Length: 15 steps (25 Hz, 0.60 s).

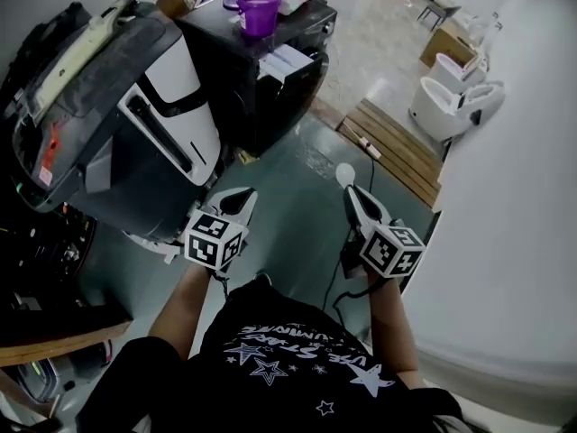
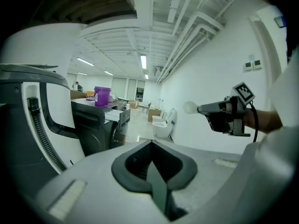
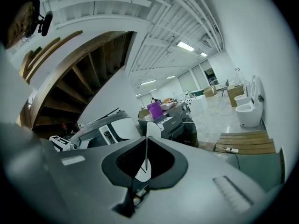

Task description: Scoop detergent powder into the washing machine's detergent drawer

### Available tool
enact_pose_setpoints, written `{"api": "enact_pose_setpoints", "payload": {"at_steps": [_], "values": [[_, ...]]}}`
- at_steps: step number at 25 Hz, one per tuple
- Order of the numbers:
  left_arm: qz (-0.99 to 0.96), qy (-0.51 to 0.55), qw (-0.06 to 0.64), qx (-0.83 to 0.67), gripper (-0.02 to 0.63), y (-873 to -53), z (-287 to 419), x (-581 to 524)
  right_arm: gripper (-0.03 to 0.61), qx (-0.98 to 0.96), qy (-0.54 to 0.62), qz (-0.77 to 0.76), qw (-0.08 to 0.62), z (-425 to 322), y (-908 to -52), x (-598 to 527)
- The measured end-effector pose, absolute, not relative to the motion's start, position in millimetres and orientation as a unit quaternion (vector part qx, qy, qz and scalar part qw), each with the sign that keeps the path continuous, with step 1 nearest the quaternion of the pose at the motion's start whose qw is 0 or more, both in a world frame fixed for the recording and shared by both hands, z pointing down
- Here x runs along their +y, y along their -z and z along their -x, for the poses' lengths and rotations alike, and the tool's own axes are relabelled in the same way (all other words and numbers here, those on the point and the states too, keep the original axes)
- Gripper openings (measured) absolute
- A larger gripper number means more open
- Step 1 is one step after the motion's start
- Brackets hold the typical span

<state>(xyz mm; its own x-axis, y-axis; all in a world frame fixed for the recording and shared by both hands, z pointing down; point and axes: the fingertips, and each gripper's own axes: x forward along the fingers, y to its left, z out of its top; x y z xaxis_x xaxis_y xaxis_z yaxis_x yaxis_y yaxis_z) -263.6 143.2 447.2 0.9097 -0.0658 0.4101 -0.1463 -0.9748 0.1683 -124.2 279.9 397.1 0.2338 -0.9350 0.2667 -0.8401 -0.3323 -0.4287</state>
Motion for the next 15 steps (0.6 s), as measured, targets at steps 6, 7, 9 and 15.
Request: {"api": "enact_pose_setpoints", "payload": {"at_steps": [6,7,9,15], "values": [[-0.97,-0.204,0.115,-0.057,0.0,-445,207,87,0.031,0.576,0.24,0.779,0.061,73,-396,227],[-0.97,-0.205,0.117,-0.059,0.0,-447,199,81,0.031,0.58,0.238,0.777,0.058,64,-397,220],[-0.968,-0.209,0.121,-0.065,0.0,-452,183,69,0.031,0.585,0.235,0.774,0.059,43,-398,207],[-0.964,-0.202,0.123,-0.126,0.0,-457,130,31,0.031,0.631,0.237,0.735,0.073,-42,-417,142]]}}
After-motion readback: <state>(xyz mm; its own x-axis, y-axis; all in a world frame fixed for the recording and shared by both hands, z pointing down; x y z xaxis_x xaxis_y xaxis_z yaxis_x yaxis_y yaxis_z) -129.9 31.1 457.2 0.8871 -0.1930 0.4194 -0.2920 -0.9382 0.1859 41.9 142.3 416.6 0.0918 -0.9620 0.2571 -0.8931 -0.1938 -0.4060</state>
